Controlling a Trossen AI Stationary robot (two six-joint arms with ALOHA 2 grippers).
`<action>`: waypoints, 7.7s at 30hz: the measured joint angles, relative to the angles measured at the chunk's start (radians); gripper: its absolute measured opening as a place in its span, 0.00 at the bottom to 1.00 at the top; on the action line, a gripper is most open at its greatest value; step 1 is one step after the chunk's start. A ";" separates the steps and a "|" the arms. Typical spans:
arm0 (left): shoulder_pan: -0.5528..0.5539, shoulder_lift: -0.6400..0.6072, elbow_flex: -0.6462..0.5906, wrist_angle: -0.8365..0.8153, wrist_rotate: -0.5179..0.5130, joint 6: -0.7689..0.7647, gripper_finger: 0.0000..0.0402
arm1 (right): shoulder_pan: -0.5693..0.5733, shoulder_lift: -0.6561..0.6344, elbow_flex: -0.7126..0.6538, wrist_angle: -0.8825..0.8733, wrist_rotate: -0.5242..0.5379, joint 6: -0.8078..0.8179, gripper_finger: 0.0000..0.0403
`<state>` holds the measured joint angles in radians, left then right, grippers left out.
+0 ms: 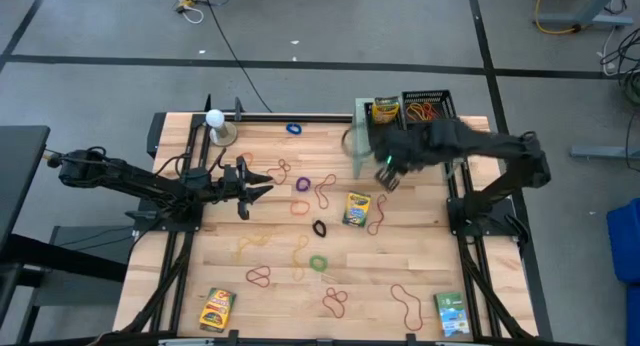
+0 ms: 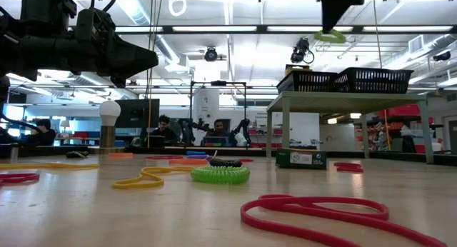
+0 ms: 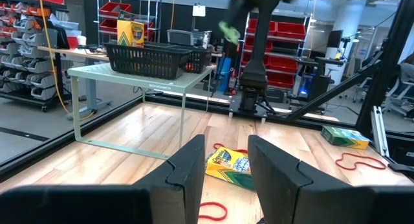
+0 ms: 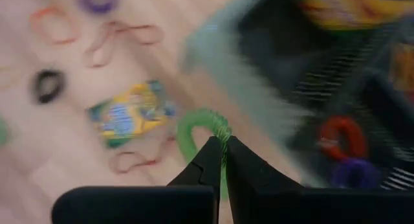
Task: Pick & Place Office Desk Supplies
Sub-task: Put the top right green spring keychain into the bottom right black bin on the shelf, then put the red rubber band into the top right black bin on the shelf
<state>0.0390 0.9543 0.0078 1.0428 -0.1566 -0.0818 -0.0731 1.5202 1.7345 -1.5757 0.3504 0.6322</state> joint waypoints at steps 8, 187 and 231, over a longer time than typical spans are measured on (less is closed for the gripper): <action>0.000 0.000 0.000 -0.001 0.000 0.000 0.31 | -0.262 -0.019 -0.007 0.004 0.010 -0.082 0.03; -0.696 0.716 0.829 -1.606 0.100 -0.832 0.17 | 0.327 -0.634 -1.305 1.720 0.218 -0.612 0.03; -0.082 0.960 0.522 0.528 0.111 0.027 0.01 | 0.339 0.068 -1.267 2.565 0.113 -0.284 0.41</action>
<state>-0.0429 1.9146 0.5295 1.5709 -0.0454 -0.0550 0.2662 1.5882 0.4675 0.9895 0.4630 0.3478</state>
